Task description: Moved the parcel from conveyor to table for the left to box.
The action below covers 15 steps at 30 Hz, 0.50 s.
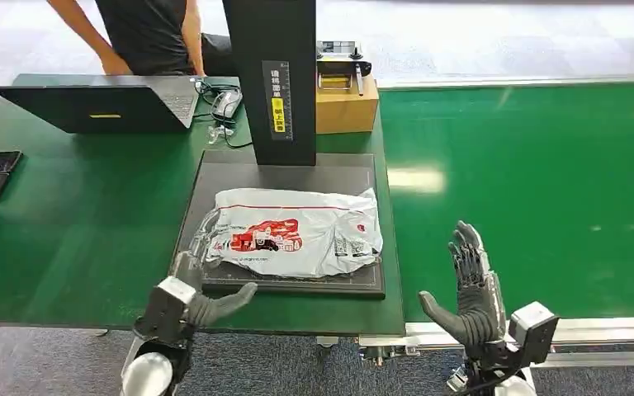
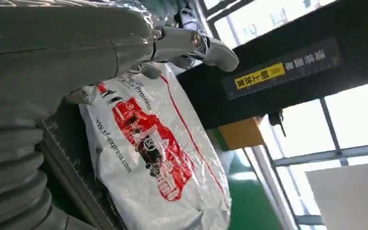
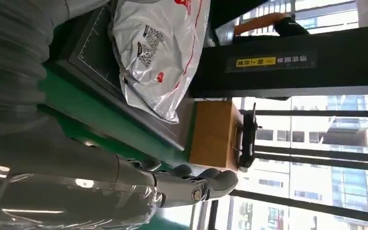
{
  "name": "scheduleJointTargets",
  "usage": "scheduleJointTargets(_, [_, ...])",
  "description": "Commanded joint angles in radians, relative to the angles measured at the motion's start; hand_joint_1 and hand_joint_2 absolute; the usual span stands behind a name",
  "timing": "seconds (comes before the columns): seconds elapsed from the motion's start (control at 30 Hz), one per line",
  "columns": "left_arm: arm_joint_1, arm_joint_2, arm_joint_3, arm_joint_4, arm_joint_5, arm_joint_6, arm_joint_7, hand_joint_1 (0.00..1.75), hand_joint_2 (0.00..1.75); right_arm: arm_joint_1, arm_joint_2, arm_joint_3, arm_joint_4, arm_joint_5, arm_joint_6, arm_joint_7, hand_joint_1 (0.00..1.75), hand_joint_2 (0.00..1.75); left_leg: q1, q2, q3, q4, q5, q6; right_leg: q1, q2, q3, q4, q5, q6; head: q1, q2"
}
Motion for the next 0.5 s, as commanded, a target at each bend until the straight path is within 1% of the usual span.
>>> scheduleJointTargets(0.03, [-0.163, 0.008, -0.158, 0.071, -0.24, 0.114, 0.051, 0.0, 1.75, -0.081, 0.012, 0.008, 0.089, 0.008, 0.013, 0.011, 0.0, 1.75, 0.0, -0.002, 0.0, -0.001, 0.002, -0.003, 0.0, -0.001, 0.001, -0.001, 0.001, 0.002, 0.0, 0.0])
scheduleJointTargets(0.07, [-0.194, 0.005, -0.184, 0.094, -0.269, 0.106, 0.059, 0.0, 1.75, -0.086, 0.011, 0.008, 0.087, 0.007, 0.011, 0.013, 0.0, 1.75, 0.001, -0.003, -0.001, 0.0, 0.002, -0.003, 0.0, -0.002, 0.0, 0.0, 0.001, 0.002, 0.0, 0.0])
scheduleJointTargets(0.1, [-0.223, 0.006, -0.217, 0.117, -0.361, 0.146, 0.086, 0.0, 1.75, -0.087, 0.011, 0.007, 0.083, 0.007, 0.005, 0.013, 0.0, 1.75, 0.0, -0.002, -0.001, 0.0, 0.002, -0.001, 0.0, -0.002, 0.0, 0.0, 0.001, 0.001, 0.0, 0.0])
scheduleJointTargets(0.27, [-0.32, -0.023, -0.287, 0.209, -0.393, 0.133, 0.106, 0.0, 1.75, -0.083, 0.012, 0.003, 0.069, 0.0, 0.003, 0.019, 0.0, 1.75, 0.0, -0.004, 0.001, -0.001, 0.002, -0.002, 0.0, -0.004, 0.002, -0.001, 0.001, 0.002, 0.0, 0.0])
scheduleJointTargets(0.3, [-0.35, -0.028, -0.31, 0.232, -0.403, 0.118, 0.111, 0.0, 1.75, -0.086, 0.015, 0.004, 0.072, 0.0, 0.005, 0.02, 0.0, 1.75, 0.0, -0.003, 0.0, 0.0, 0.002, -0.001, 0.0, -0.003, 0.001, 0.0, 0.001, 0.001, 0.0, 0.0])
scheduleJointTargets(0.37, [-0.373, -0.038, -0.322, 0.258, -0.404, 0.11, 0.121, 0.0, 1.75, -0.089, 0.017, 0.006, 0.075, 0.002, 0.004, 0.024, 0.0, 1.75, 0.0, -0.005, 0.001, -0.001, 0.003, -0.003, 0.0, -0.004, 0.002, -0.001, 0.002, 0.002, 0.0, 0.0])
scheduleJointTargets(0.4, [-0.4, -0.044, -0.339, 0.285, -0.408, 0.096, 0.127, 0.0, 1.75, -0.092, 0.019, 0.008, 0.079, 0.006, 0.004, 0.026, 0.0, 1.75, 0.0, -0.003, 0.001, 0.0, 0.002, -0.002, 0.0, -0.002, 0.002, -0.001, 0.001, 0.002, 0.0, 0.0])
scheduleJointTargets(0.43, [-0.407, -0.047, -0.344, 0.293, -0.408, 0.09, 0.128, 0.0, 1.75, -0.093, 0.019, 0.009, 0.079, 0.008, 0.003, 0.027, 0.0, 1.75, 0.0, -0.004, 0.002, -0.001, 0.002, -0.003, -0.001, -0.003, 0.002, -0.002, 0.002, 0.002, 0.0, 0.0])
scheduleJointTargets(0.5, [-0.458, -0.054, -0.383, 0.357, -0.436, 0.036, 0.147, 0.0, 1.75, -0.095, 0.02, 0.007, 0.087, 0.011, 0.003, 0.028, 0.0, 1.75, 0.0, -0.003, 0.002, -0.001, 0.002, -0.003, 0.0, -0.002, 0.002, -0.002, 0.002, 0.002, 0.0, 0.0])
